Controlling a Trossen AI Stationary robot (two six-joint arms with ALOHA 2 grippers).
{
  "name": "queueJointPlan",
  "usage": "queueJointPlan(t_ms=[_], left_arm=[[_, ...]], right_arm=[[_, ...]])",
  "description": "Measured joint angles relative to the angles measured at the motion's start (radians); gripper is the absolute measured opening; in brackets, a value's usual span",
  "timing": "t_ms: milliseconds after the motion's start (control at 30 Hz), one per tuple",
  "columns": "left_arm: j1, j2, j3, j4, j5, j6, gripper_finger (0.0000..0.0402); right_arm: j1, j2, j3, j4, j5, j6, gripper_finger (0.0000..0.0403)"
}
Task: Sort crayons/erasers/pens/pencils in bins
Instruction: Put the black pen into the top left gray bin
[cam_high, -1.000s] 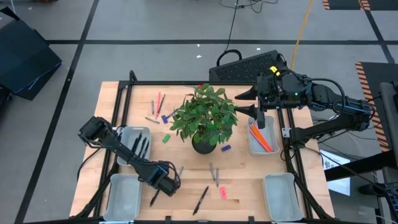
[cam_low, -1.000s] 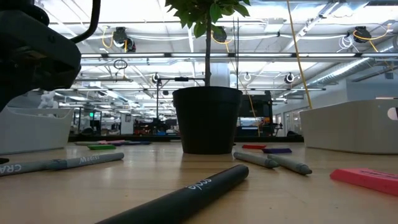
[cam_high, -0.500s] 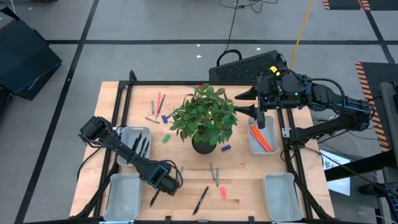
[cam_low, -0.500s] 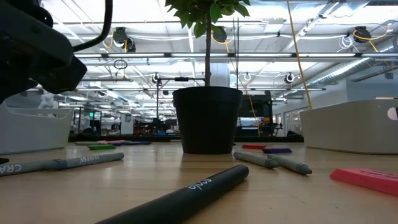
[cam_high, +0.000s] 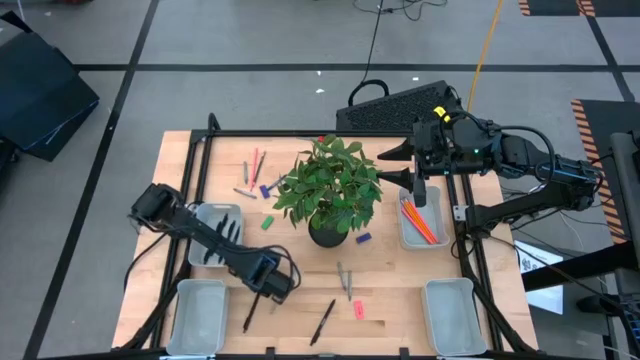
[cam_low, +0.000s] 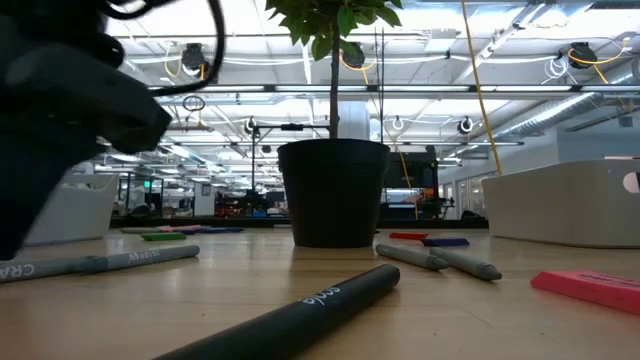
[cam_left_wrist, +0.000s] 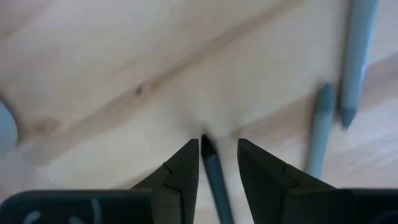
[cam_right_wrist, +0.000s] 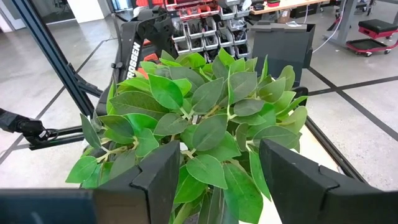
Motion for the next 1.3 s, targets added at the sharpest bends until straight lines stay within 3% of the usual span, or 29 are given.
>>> queueJointPlan(t_ms=[133, 400, 800, 900, 1067, 1300], left_arm=[[0.018, 0.0, 0.0, 0.0, 0.05, -0.054, 0.0115], [-0.026, 0.0, 0.0, 0.001, 0.052, -0.12, 0.0115], [-0.033, 0.06, 0.003, 0.041, 0.07, -0.108, 0.0115], [-0.034, 0.059, 0.004, 0.036, 0.063, -0.095, 0.0096], [-0.045, 0.059, 0.005, 0.038, 0.016, -0.129, 0.0023], [-0.041, 0.049, 0.016, 0.025, 0.011, -0.142, 0.0034]], right_arm=[[0.0, 0.0, 0.0, 0.0, 0.0, 0.0, 0.0212], [0.0, 0.0, 0.0, 0.0, 0.0, 0.0, 0.0212], [0.0, 0.0, 0.0, 0.0, 0.0, 0.0, 0.0212], [0.0, 0.0, 0.0, 0.0, 0.0, 0.0, 0.0212], [0.0, 0.0, 0.0, 0.0, 0.0, 0.0, 0.0212], [0.0, 0.0, 0.0, 0.0, 0.0, 0.0, 0.0212]])
